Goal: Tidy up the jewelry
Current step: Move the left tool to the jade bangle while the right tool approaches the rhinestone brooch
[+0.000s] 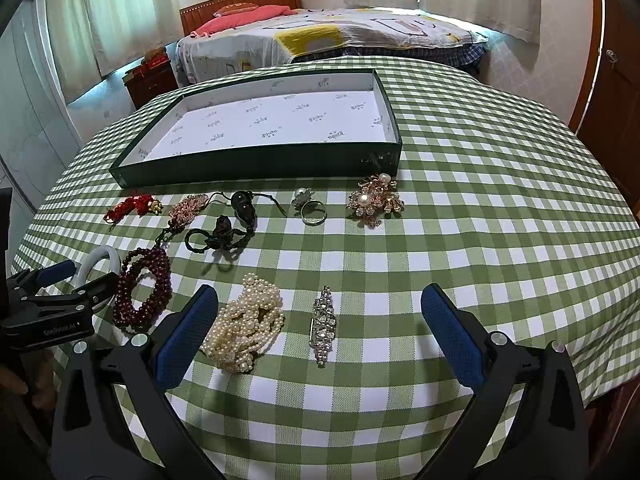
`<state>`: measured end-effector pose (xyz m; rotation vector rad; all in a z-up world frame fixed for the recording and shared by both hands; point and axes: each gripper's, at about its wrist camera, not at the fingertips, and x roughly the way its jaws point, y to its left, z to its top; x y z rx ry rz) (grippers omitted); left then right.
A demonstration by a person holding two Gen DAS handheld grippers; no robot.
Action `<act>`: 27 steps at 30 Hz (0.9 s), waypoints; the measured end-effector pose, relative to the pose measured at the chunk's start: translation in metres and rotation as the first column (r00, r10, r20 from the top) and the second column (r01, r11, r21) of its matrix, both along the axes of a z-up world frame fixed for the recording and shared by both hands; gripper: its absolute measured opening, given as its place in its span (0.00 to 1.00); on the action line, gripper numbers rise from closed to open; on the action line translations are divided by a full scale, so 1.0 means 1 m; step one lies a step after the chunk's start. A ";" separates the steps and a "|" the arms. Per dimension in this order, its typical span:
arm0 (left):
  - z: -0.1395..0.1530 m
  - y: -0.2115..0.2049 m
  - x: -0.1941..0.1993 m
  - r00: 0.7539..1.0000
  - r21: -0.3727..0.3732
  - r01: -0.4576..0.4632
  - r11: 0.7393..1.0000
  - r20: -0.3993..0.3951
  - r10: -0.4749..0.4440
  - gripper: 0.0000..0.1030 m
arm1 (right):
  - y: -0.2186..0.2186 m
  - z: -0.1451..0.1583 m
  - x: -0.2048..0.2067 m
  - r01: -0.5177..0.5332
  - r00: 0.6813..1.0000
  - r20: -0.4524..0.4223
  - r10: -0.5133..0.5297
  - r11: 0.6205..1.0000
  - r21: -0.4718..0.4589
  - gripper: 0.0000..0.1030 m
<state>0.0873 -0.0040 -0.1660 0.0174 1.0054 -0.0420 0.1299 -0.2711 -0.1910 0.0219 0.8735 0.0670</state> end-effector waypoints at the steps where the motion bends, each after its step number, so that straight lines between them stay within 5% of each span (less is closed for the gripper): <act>1: 0.000 0.000 -0.001 1.000 0.001 0.002 1.000 0.007 -0.002 0.93 | 0.000 0.000 0.000 0.002 1.000 0.001 -0.002 1.000 -0.001 0.96; 9: 0.001 -0.001 -0.011 0.999 0.001 0.008 1.000 0.048 -0.008 0.93 | -0.004 -0.006 -0.007 0.000 0.999 0.052 0.000 1.000 -0.013 0.94; 12: 0.000 -0.002 -0.016 0.998 0.000 0.000 1.000 0.060 0.000 0.93 | -0.006 -0.009 -0.009 -0.008 0.999 0.052 0.008 1.000 0.006 0.80; 21: 0.002 0.003 -0.024 0.996 -0.014 -0.020 1.000 0.085 0.021 0.92 | -0.004 -0.016 -0.011 -0.028 0.998 0.050 0.027 0.999 0.022 0.61; 27: 0.006 0.008 -0.029 0.994 -0.040 -0.023 0.999 0.110 0.027 0.73 | -0.006 -0.019 -0.010 -0.031 0.999 0.043 0.029 0.999 0.034 0.53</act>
